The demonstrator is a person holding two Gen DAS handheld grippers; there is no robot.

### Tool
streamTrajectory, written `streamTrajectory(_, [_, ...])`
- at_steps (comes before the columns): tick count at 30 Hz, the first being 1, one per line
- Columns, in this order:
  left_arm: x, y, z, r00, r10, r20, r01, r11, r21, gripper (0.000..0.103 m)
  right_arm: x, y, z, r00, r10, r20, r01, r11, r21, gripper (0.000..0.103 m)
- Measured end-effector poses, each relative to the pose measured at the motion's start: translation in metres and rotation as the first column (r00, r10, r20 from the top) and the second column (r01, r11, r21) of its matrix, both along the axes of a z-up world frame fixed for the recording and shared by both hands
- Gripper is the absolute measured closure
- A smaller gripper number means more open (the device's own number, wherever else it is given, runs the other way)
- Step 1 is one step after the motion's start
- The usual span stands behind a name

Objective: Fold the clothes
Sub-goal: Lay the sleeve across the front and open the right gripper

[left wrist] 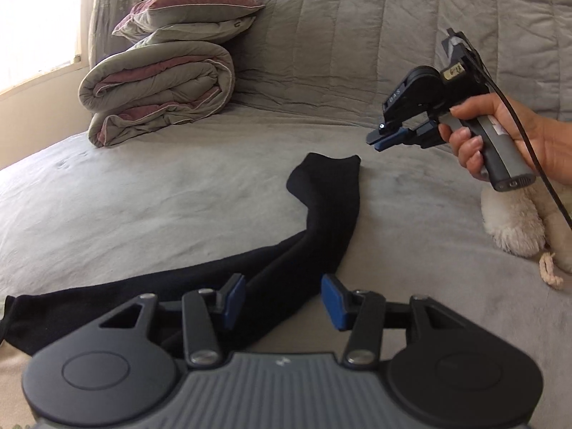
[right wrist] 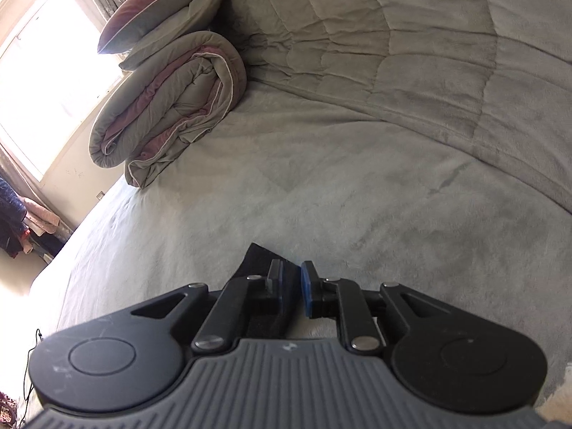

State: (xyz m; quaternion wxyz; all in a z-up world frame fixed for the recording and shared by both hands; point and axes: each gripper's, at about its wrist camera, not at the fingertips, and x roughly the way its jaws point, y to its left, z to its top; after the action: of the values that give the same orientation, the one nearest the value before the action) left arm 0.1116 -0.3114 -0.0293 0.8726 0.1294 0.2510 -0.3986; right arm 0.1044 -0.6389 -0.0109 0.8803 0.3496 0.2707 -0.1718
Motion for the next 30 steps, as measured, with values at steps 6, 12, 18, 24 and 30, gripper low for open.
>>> streamTrajectory(6, [-0.008,-0.018,-0.016,0.999,-0.053,0.005,0.052,0.997,0.054,0.056,0.013,0.013,-0.026,1.000,0.018,-0.020,-0.016,0.998,0.060,0.062])
streamTrajectory(12, [-0.005,-0.029,-0.021,0.999,-0.035,0.011,0.034,0.995,0.097,0.063,0.027,0.030,-0.036,0.999,-0.014,-0.049,0.010,0.997,-0.073,0.093])
streamTrajectory(18, [-0.005,-0.035,-0.014,1.000,-0.019,0.024,0.016,0.993,0.119,0.102,0.003,0.034,-0.013,0.997,-0.067,-0.038,0.057,0.975,-0.214,0.098])
streamTrajectory(24, [-0.021,-0.027,0.006,0.998,-0.068,0.003,0.068,0.995,0.077,0.102,-0.031,0.037,0.008,0.993,-0.103,-0.049,0.083,0.948,-0.308,0.098])
streamTrajectory(30, [-0.024,-0.019,0.010,0.986,-0.148,-0.074,0.156,0.981,0.112,0.102,-0.062,0.057,0.002,0.982,-0.095,-0.161,0.025,0.920,-0.390,0.098])
